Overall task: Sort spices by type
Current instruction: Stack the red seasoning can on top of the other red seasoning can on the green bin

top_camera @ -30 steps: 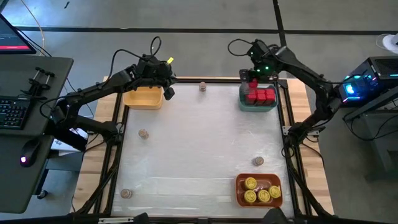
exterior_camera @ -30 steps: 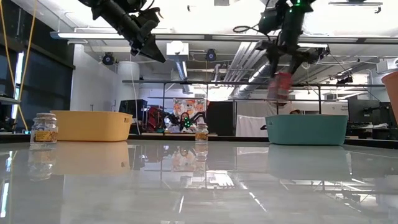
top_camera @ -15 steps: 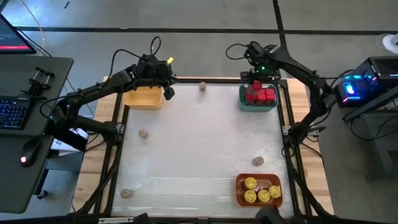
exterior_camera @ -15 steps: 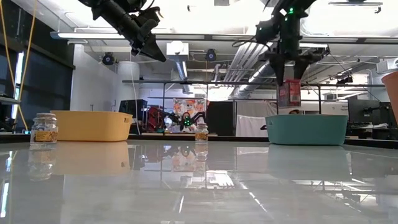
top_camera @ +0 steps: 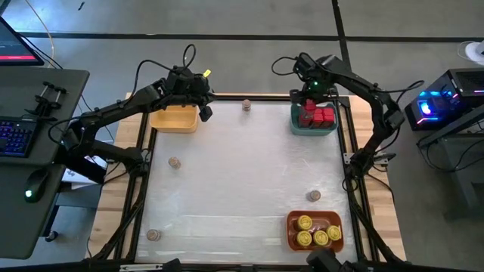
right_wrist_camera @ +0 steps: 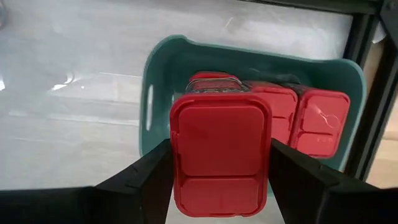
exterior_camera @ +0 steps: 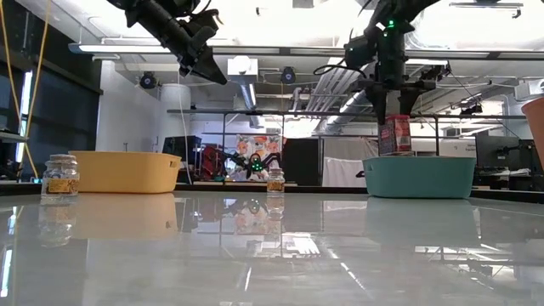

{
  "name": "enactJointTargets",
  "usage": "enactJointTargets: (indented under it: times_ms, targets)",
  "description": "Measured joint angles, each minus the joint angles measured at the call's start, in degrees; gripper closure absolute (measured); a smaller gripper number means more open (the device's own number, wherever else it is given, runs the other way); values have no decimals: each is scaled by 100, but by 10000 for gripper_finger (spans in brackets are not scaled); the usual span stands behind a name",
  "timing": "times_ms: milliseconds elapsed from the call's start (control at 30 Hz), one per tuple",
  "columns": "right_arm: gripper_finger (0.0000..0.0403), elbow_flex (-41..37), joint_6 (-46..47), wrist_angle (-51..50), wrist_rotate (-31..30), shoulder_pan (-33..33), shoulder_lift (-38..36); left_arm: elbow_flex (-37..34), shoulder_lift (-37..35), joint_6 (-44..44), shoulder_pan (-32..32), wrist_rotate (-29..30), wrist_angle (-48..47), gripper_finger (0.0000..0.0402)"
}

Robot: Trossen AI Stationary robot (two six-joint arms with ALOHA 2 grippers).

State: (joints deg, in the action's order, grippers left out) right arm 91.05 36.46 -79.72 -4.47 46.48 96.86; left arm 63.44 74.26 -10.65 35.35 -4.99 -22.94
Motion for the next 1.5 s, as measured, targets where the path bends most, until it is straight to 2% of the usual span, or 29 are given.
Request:
enactJointTargets:
  times_ms: [200, 867, 1333, 1500]
  targets:
    - [184, 0, 357, -81, -108, 0, 0, 0, 0, -2, 0, 2, 0, 401]
    - [163, 0, 362, 228, -171, 0, 0, 0, 0, -59, 0, 2, -179, 402]
    - [160, -4, 360, -15, -109, 0, 122, 0, 0, -55, 0, 2, -293, 401]
    - [160, -4, 307, 232, -133, 4, 194, 0, 0, -76, 0, 2, -293, 401]
